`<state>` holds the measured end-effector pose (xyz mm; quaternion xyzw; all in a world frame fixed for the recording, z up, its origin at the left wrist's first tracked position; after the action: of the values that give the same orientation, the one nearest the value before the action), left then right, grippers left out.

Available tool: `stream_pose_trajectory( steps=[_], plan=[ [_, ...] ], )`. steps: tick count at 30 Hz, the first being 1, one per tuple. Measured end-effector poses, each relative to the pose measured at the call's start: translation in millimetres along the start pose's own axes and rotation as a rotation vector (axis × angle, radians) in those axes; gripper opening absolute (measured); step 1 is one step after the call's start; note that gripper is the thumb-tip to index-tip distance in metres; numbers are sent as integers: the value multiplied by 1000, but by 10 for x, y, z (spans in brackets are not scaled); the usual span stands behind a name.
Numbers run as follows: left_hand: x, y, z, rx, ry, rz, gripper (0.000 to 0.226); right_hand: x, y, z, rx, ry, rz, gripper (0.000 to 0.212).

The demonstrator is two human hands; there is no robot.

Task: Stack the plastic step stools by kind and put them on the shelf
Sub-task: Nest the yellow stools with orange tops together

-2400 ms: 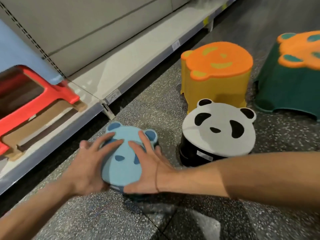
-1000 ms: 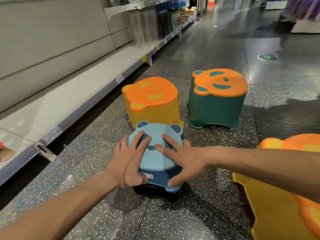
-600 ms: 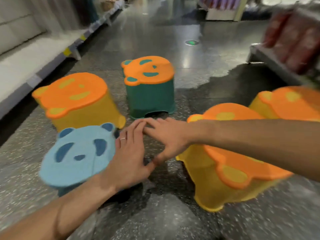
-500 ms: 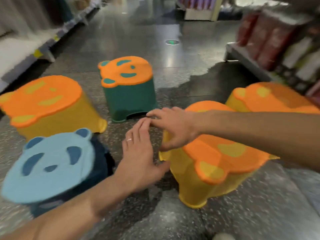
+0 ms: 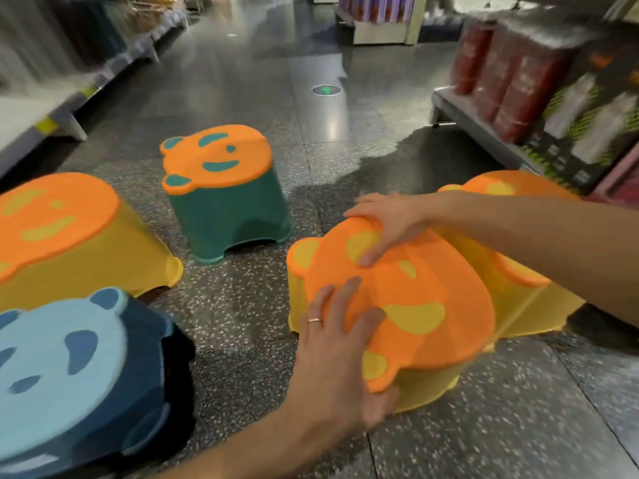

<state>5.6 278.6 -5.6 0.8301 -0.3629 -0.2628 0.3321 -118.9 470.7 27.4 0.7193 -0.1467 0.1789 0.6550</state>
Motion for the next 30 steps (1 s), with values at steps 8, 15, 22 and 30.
stream_pose_trajectory(
  steps=[8,15,22,30],
  plan=[
    [-270,752,572,104,-134,104,58,-336,98,-245,-178,-70,-119,94],
    [-698,1421,1187,-310,-90,119,51,-234,60,-295,-38,-164,-275,92],
    [-1169,1089,701,-115,-16,-141,20,134,-79,-421,-12,-174,-314,80],
    [-1686,-554,-915,174,-98,113,69,600,-216,-1751,43,-444,-303,66]
  ],
)
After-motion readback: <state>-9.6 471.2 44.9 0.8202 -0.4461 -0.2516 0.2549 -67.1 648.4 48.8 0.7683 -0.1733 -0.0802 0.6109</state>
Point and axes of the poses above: each hand's wrist, its own x-axis away from the middle knuckle, its own y-axis out of the back of the hand, z = x × y, the point moved 8 cm from there along -x, towards the middle knuckle, and after that the axes turned 12 degrees about x, right-handed, at the moved point
